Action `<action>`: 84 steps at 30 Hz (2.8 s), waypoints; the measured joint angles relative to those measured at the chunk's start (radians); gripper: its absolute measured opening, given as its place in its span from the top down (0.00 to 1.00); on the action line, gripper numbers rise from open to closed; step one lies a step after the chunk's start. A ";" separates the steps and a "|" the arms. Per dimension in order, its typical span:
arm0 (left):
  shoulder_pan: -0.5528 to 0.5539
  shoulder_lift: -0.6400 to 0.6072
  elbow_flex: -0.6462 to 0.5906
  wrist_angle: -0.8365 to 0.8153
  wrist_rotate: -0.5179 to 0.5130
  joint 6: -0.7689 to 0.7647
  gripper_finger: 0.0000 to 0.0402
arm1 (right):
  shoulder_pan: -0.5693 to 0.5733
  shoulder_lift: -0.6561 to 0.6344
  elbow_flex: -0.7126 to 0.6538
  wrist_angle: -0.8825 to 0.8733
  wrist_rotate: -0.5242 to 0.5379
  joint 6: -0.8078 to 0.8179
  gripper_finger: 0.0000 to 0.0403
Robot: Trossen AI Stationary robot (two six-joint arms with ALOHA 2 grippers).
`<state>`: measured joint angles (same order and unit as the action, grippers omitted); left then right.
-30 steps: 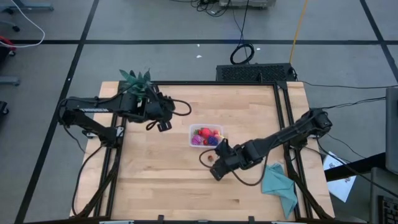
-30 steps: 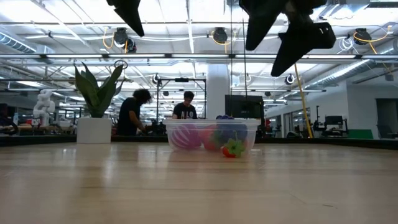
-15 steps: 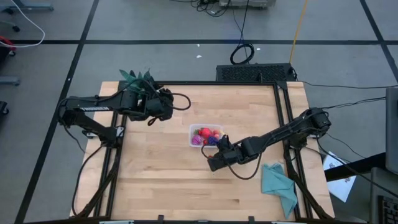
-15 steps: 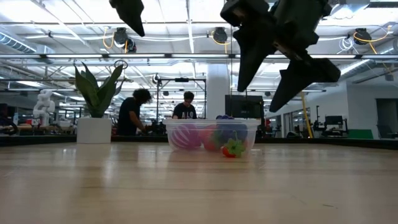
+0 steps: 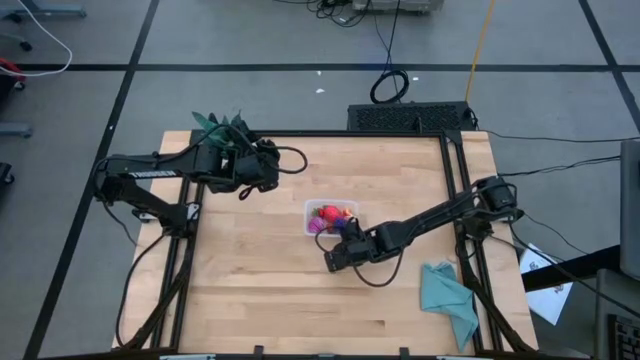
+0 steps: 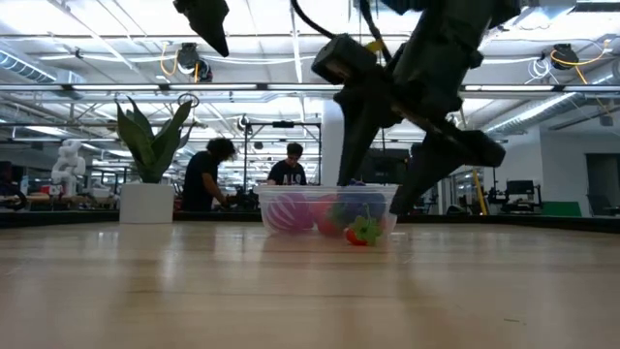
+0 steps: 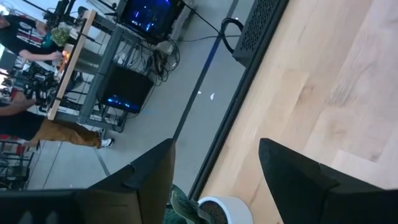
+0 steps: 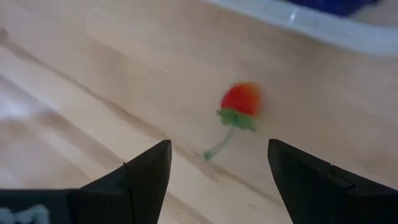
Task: Pick and placing Produce into tupperware
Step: Put the red strawberry into the transparent bin
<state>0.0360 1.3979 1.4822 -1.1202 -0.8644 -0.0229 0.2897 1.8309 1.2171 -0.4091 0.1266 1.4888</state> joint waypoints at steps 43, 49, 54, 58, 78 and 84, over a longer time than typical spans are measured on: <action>0.000 0.000 0.000 0.025 -0.001 0.067 0.40 | -0.035 0.093 0.002 0.038 -0.020 0.181 0.37; 0.000 0.000 0.000 0.025 -0.001 0.073 0.40 | -0.047 0.094 0.003 0.031 -0.023 0.202 0.37; 0.000 0.000 0.000 0.025 -0.001 0.073 0.40 | -0.053 0.094 0.003 0.026 -0.026 0.229 0.38; 0.000 0.000 0.000 0.025 -0.001 0.073 0.40 | -0.053 0.095 0.003 0.021 -0.027 0.248 0.43; 0.000 0.000 0.000 0.025 0.000 0.067 0.40 | -0.053 0.097 0.000 0.020 -0.028 0.267 0.62; 0.000 0.000 0.000 0.025 0.000 0.065 0.40 | -0.053 0.094 -0.001 0.053 -0.027 0.265 0.66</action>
<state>0.0360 1.3979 1.4820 -1.0954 -0.8642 0.0422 0.2367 1.9247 1.2163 -0.3565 0.0998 1.7538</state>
